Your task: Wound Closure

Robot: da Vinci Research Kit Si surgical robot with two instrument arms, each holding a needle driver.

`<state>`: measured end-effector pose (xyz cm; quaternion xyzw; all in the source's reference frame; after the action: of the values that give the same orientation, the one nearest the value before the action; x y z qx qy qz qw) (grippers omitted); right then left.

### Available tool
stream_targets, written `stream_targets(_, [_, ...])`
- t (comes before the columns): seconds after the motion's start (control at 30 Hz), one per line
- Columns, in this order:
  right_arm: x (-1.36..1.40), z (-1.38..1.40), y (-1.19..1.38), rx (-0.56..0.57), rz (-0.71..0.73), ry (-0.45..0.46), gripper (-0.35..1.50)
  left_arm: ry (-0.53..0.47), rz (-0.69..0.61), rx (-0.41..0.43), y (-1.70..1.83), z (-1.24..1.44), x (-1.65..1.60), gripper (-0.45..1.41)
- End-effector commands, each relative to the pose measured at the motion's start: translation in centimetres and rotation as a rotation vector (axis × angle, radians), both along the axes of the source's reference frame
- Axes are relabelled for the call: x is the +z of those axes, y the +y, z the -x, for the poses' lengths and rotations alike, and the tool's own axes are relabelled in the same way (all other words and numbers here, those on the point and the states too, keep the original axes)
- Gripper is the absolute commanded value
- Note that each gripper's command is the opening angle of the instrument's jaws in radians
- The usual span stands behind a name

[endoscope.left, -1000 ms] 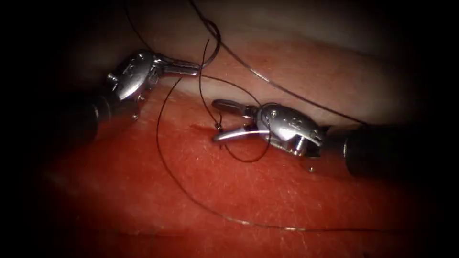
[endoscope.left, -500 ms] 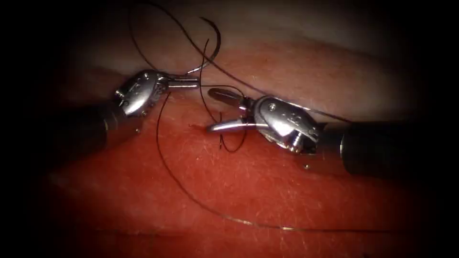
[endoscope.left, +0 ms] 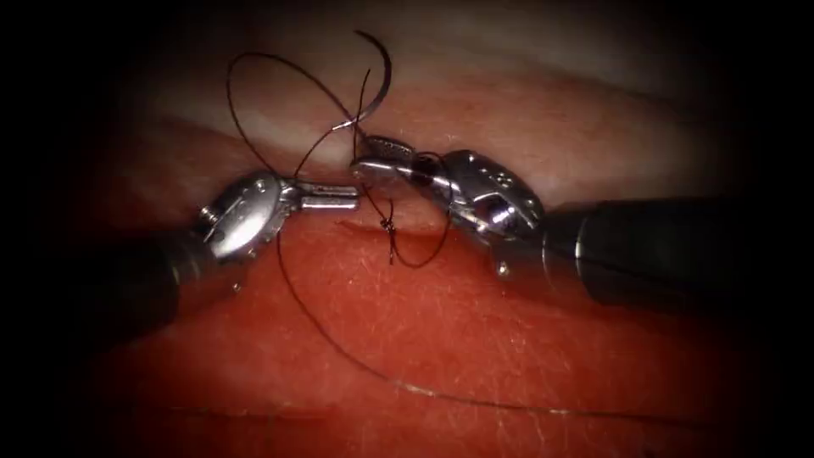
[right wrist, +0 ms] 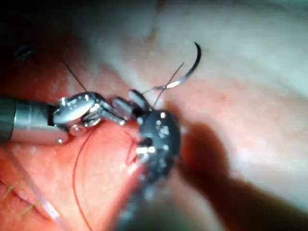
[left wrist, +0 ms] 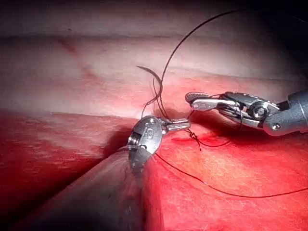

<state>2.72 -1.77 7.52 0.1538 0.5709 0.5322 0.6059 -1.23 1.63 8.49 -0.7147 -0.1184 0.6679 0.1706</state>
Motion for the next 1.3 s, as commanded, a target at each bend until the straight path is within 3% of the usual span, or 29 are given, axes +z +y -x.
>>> stream_targets(0.03, [0.09,-0.12,0.05,0.002,-0.006,-0.031,0.22,0.000,0.001,0.005,0.00,0.05,0.03,-0.45])
stream_targets(0.2, [0.26,-0.19,0.12,-0.002,-0.063,-0.131,0.36,0.001,0.001,0.012,-0.03,0.08,-0.03,-0.45])
stream_targets(0.37, [0.42,-0.26,0.20,-0.002,-0.126,-0.160,0.44,0.001,0.001,0.012,-0.04,0.08,-0.04,-0.45])
stream_targets(0.63, [0.73,-0.37,0.15,-0.036,-0.231,-0.211,0.79,0.002,0.001,0.018,-0.02,0.10,-0.04,-0.45])
stream_targets(0.73, [0.92,-0.33,0.13,-0.043,-0.249,-0.230,1.06,-0.001,0.001,0.024,-0.02,0.11,-0.04,-0.45])
stream_targets(0.93, [1.00,-0.37,0.14,-0.046,-0.253,-0.223,1.15,-0.001,0.001,0.024,-0.01,0.11,-0.03,-0.45])
stream_targets(1.3, [0.96,-0.57,0.09,-0.085,-0.259,-0.192,1.03,-0.005,0.001,0.029,0.00,0.05,-0.02,-0.45])
